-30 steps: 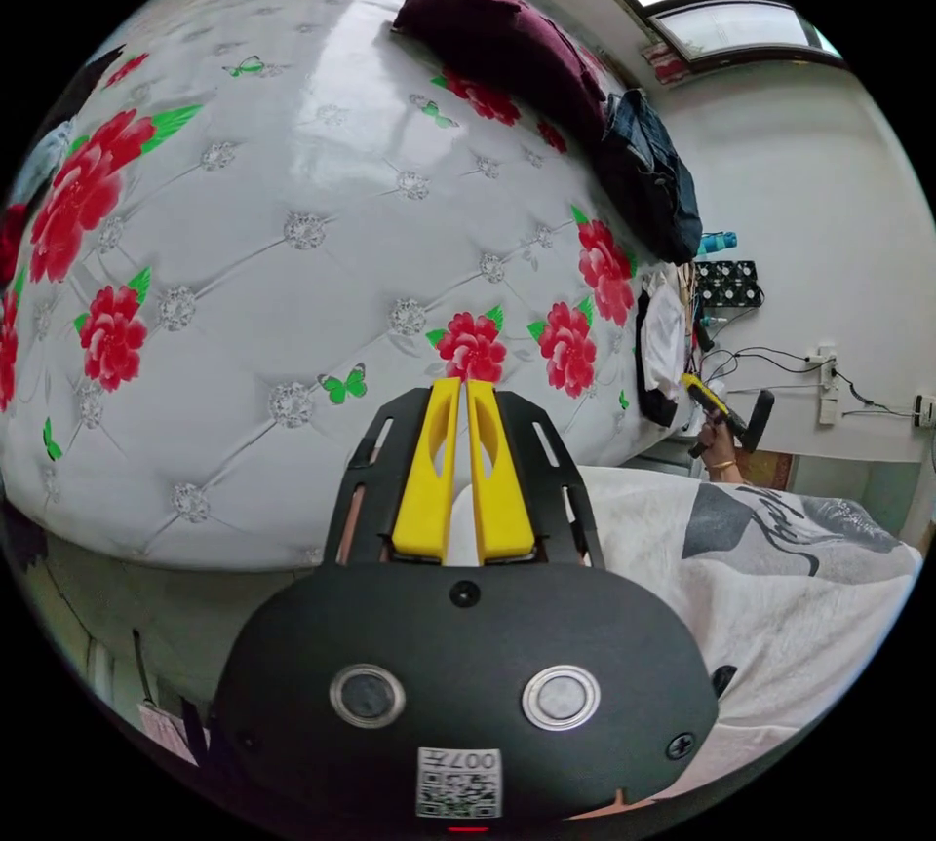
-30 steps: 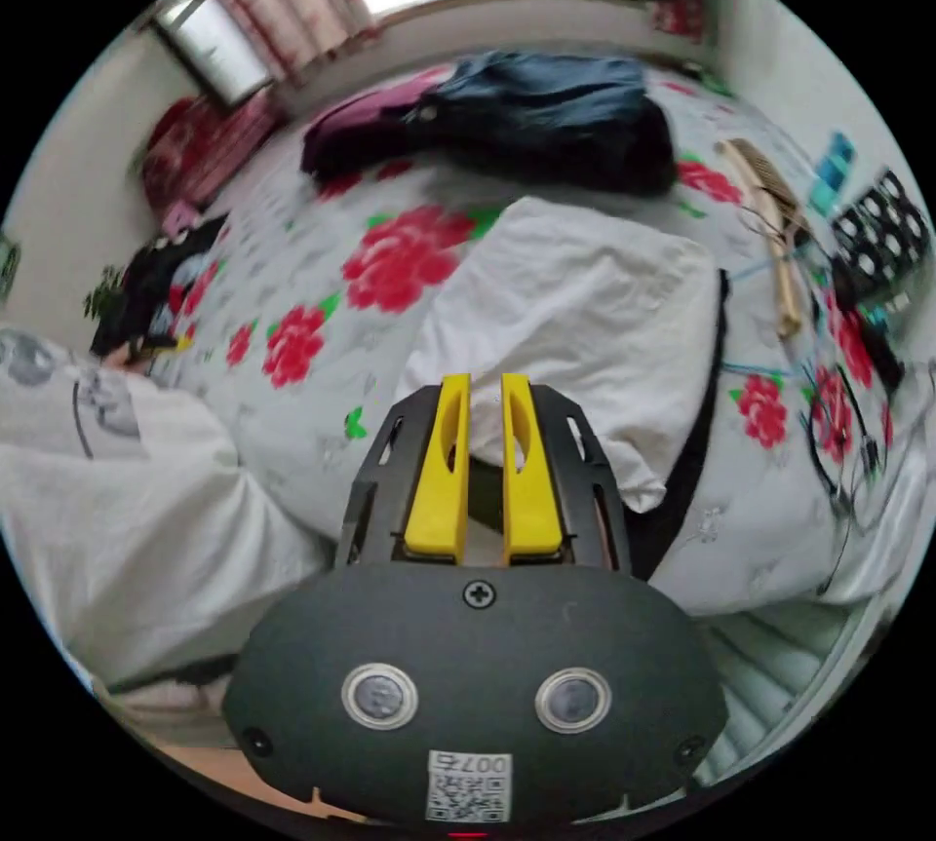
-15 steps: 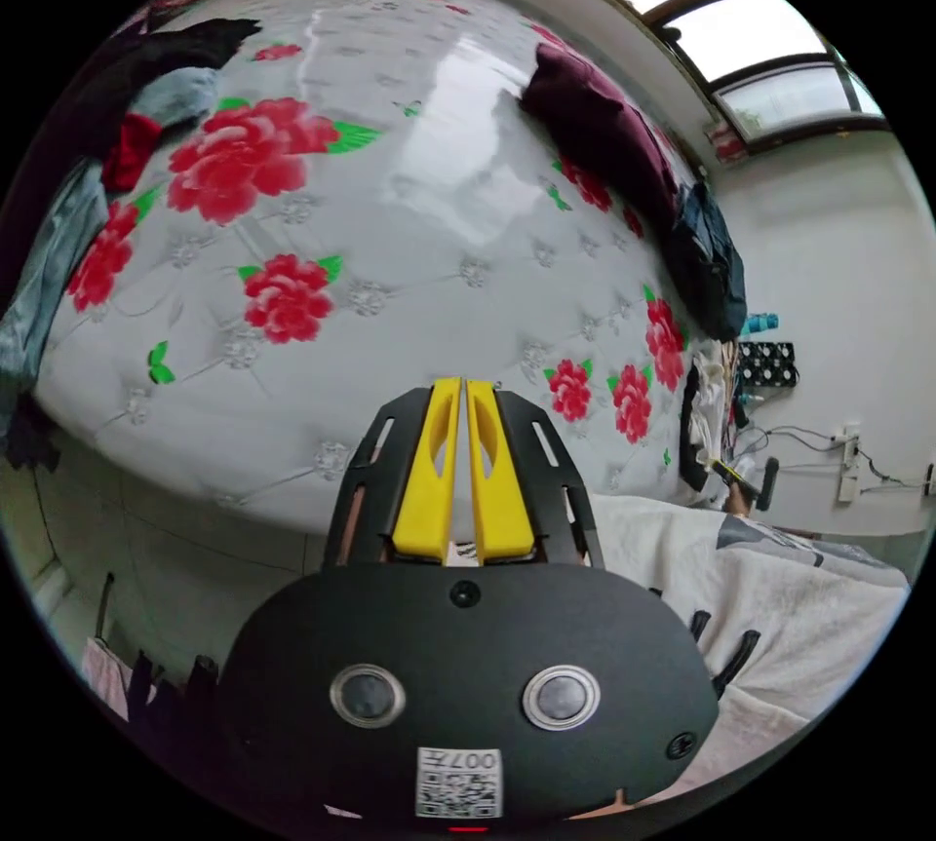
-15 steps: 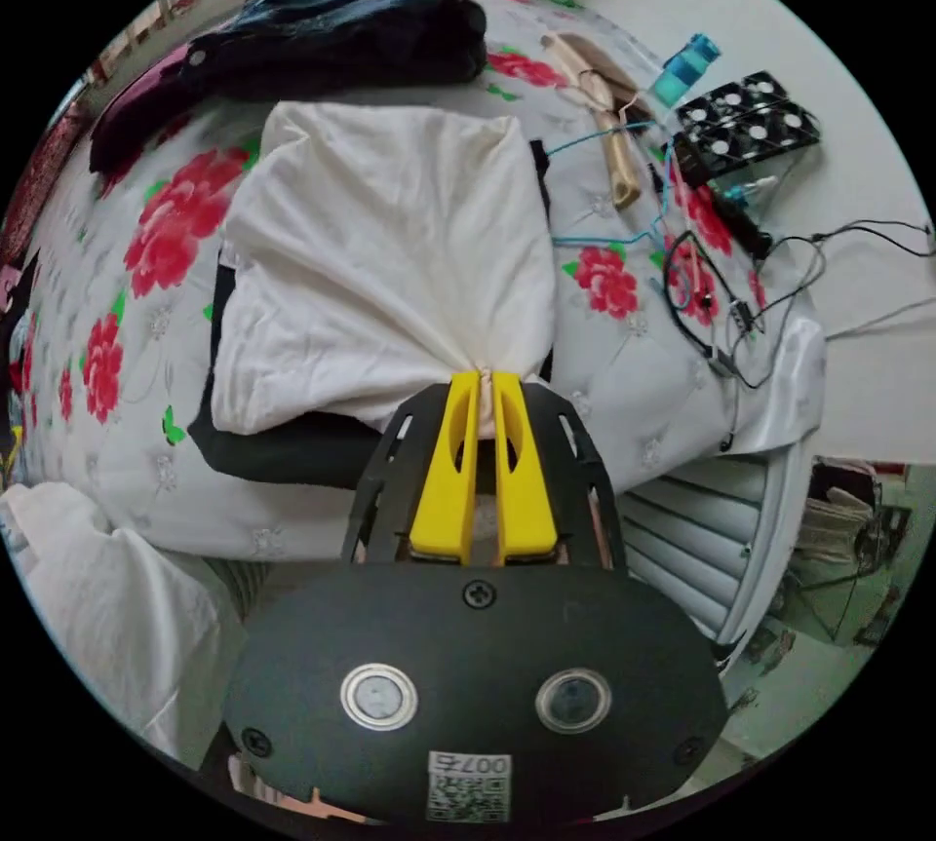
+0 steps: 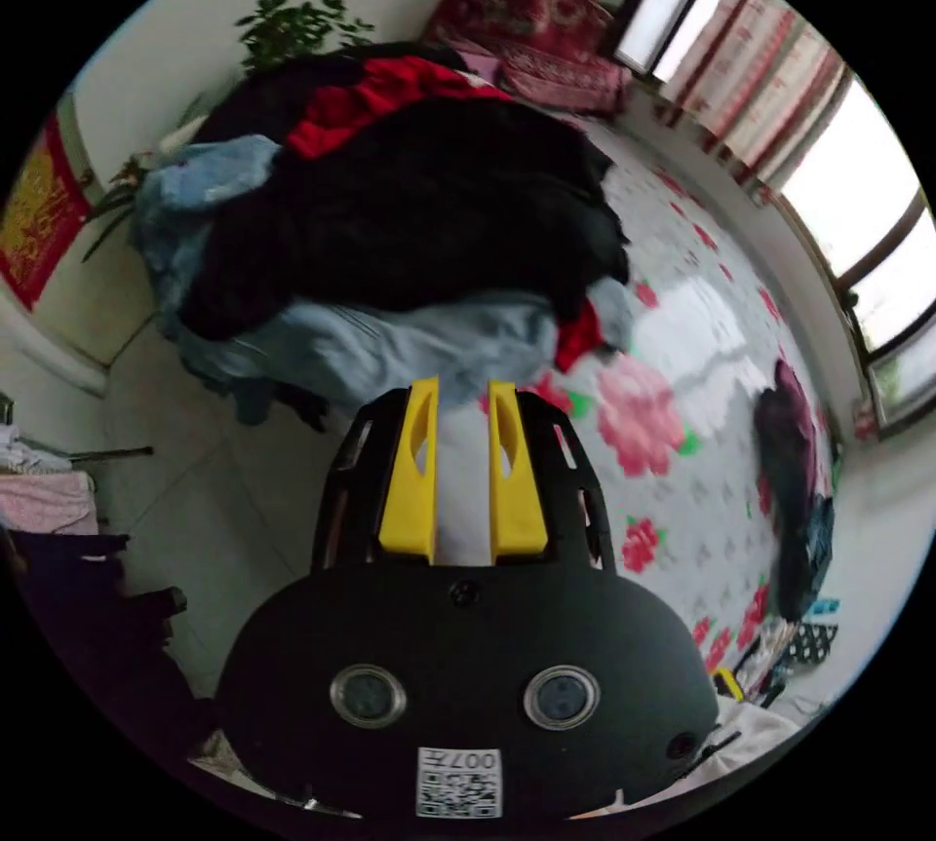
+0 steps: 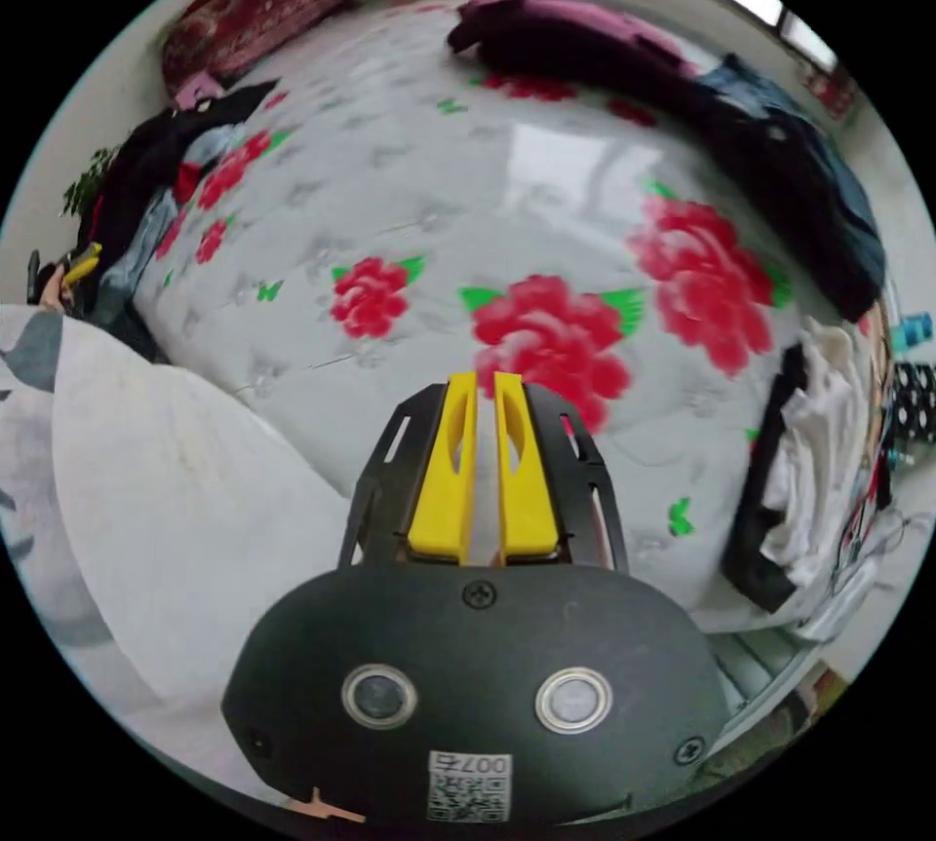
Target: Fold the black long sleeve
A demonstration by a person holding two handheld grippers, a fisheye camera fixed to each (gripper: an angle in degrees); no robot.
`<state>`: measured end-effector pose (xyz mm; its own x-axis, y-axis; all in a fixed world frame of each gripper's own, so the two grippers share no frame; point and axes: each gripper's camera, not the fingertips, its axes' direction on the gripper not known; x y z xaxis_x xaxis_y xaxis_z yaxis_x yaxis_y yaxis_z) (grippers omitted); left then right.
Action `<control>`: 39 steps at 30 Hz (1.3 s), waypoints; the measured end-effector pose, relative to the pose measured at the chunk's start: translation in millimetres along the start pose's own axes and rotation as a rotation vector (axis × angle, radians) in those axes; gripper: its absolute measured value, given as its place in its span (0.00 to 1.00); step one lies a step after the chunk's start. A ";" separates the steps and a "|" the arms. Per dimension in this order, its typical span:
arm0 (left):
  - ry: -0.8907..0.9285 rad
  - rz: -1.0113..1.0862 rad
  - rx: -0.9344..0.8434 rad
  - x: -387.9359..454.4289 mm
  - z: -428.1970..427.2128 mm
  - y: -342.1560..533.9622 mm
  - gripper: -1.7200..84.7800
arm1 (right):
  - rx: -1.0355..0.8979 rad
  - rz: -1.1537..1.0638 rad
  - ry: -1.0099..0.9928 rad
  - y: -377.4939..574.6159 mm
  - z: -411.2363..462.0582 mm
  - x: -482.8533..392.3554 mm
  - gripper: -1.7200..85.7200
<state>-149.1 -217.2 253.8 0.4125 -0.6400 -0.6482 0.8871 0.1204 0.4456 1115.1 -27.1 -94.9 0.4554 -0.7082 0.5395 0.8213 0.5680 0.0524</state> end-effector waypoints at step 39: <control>0.983 1.090 -0.387 362.3 -93.3 164.7 0.07 | 0.260 -0.044 -0.216 87.3 -5.2 -190.7 0.12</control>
<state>165.7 -358.5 34.8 0.7145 0.6168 -0.3302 0.0001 0.4718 0.8817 1101.8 155.4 -197.6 0.3155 -0.6450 0.6960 0.7109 0.6465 0.2768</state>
